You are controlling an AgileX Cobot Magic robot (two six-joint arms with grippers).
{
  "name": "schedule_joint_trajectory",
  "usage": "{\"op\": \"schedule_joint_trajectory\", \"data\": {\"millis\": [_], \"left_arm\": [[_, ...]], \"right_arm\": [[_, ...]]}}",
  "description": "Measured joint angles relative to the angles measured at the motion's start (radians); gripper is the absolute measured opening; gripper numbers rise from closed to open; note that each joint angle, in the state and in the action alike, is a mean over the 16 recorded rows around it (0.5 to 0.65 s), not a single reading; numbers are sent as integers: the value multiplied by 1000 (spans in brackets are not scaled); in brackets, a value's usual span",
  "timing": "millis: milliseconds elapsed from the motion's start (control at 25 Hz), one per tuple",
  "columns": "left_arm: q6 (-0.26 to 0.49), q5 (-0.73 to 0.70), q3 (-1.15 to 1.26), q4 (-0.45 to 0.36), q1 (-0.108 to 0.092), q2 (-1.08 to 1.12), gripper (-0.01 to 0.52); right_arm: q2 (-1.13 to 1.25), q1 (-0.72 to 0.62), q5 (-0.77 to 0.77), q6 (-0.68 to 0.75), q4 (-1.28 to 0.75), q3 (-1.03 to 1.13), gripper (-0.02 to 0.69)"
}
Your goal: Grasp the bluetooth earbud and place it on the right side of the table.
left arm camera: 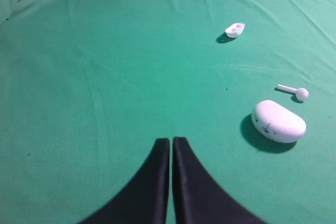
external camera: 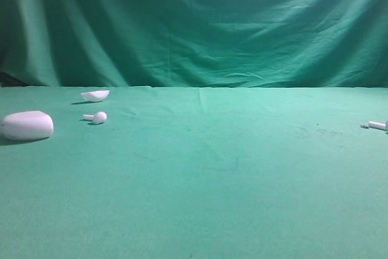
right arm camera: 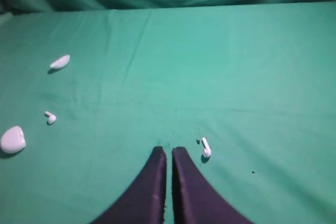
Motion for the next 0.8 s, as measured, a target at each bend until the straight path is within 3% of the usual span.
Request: {"op": "schedule_joint_trajectory", "data": {"millis": [320, 800], "left_arm": [[0, 0, 0, 0, 0, 0, 0], [0, 0, 0, 0, 0, 0, 0]], "right_arm": [[-180, 0, -95, 50, 30, 134, 0], [-243, -2, -268, 94, -74, 299, 0]]}}
